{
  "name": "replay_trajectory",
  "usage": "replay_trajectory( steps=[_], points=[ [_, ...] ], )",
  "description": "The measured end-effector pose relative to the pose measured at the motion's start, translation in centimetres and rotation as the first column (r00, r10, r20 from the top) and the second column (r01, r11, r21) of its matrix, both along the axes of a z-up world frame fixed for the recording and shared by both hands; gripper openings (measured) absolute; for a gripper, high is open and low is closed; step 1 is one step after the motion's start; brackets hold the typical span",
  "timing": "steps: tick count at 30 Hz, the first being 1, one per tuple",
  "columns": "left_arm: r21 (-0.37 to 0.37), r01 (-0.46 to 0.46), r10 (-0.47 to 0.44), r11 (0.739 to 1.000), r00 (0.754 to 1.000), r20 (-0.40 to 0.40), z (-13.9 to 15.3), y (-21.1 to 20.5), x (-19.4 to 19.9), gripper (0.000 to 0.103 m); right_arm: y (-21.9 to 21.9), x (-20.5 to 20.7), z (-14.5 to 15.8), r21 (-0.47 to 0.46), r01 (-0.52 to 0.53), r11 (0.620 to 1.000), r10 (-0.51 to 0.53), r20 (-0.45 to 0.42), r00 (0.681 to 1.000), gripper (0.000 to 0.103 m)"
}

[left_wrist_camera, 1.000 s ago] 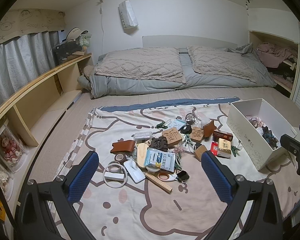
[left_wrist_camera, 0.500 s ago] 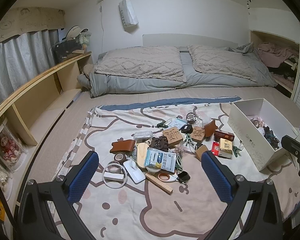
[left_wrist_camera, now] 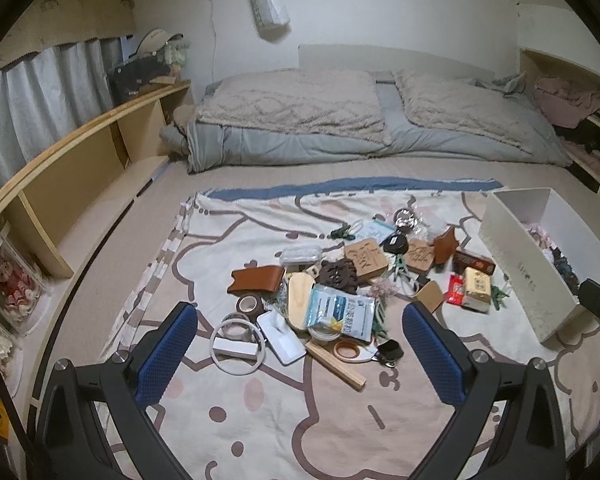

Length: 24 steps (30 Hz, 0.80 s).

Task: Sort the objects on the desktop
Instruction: 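Move the right gripper toward the yellow tissue pack and grasp it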

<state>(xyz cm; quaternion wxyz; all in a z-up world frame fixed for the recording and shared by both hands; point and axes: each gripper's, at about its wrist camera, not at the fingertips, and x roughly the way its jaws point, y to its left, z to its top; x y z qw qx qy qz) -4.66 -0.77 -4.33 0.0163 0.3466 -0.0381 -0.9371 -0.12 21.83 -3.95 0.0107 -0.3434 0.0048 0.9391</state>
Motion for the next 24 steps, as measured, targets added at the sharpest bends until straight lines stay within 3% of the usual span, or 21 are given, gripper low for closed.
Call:
replay_trajectory(
  steps=[14,24],
  points=[
    [-0.033,-0.010,0.016,0.999,0.983,0.185,-5.2,0.0,-5.7,0.103,-1.0,-5.7,-4.3,-0.116,-0.045,0.992,0.065,0.173,0.983,0.103],
    [-0.080,-0.003,0.030,0.997,0.941,0.336,-10.0,0.4,-9.7,0.103,-1.8,-10.5,-8.4,-0.195,-0.025,0.980,0.086,0.306,0.948,0.103]
  ],
)
